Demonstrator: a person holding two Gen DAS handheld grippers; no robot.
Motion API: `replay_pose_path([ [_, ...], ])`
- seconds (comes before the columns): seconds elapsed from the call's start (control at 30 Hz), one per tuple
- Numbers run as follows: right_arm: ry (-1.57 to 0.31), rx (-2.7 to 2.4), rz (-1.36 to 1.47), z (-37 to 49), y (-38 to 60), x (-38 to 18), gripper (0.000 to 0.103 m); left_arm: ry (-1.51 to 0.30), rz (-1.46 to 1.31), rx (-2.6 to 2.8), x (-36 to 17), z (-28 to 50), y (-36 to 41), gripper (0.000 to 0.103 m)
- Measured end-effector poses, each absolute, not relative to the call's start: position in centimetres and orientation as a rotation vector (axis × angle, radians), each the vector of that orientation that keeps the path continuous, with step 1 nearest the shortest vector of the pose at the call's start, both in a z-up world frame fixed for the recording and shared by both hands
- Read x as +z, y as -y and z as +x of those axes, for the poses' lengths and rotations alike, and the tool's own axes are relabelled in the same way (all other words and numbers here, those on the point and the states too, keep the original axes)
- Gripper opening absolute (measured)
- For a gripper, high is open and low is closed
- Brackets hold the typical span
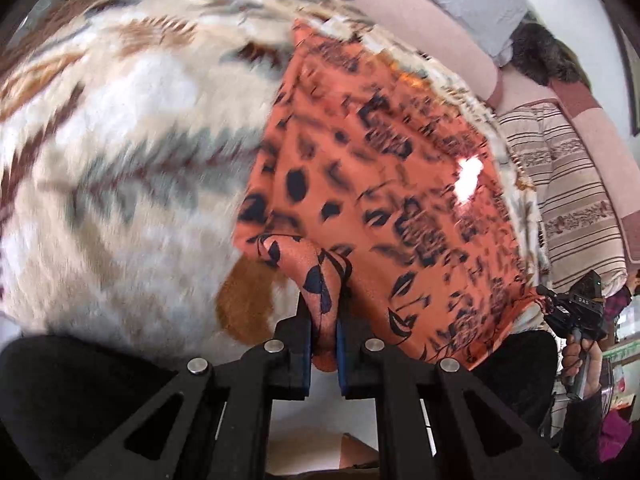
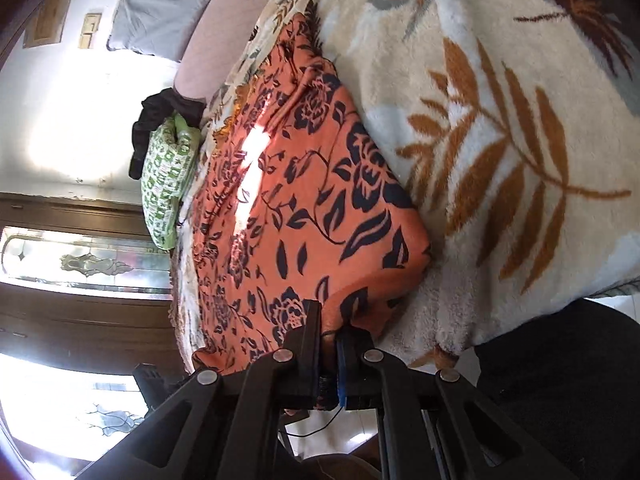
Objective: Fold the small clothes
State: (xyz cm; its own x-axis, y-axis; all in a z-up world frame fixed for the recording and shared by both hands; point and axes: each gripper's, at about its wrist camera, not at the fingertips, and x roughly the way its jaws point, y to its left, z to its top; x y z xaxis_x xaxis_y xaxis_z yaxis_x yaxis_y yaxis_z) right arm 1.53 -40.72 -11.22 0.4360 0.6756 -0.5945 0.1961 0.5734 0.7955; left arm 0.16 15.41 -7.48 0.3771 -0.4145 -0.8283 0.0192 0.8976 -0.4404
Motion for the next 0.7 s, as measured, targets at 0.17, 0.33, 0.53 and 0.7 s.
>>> replay_pose_path([
  [0.17,-0.988,0.443,0.941,6.6,41.7,-6.5,0.006,-1.017,-0.393,-0.373,-1.2,6.9,-15.5,0.010],
  [0.33,-0.796,0.446,0.938,16.2,44.3,-0.3,0.006,-0.826,-0.419,-0.384,4.8,17.8,-16.0,0.011],
  [0.53,-0.927,0.313,0.871,30.1,43.7,-5.2,0.055,-0.965,-0.252,-0.106,-3.2,31.2,-14.6,0.058],
  [0.7,-0.986,0.202,0.857,28.6,43.1,-10.0,0.088,-1.026,-0.233,-0.083,-6.6,30.4,-16.3,0.059],
])
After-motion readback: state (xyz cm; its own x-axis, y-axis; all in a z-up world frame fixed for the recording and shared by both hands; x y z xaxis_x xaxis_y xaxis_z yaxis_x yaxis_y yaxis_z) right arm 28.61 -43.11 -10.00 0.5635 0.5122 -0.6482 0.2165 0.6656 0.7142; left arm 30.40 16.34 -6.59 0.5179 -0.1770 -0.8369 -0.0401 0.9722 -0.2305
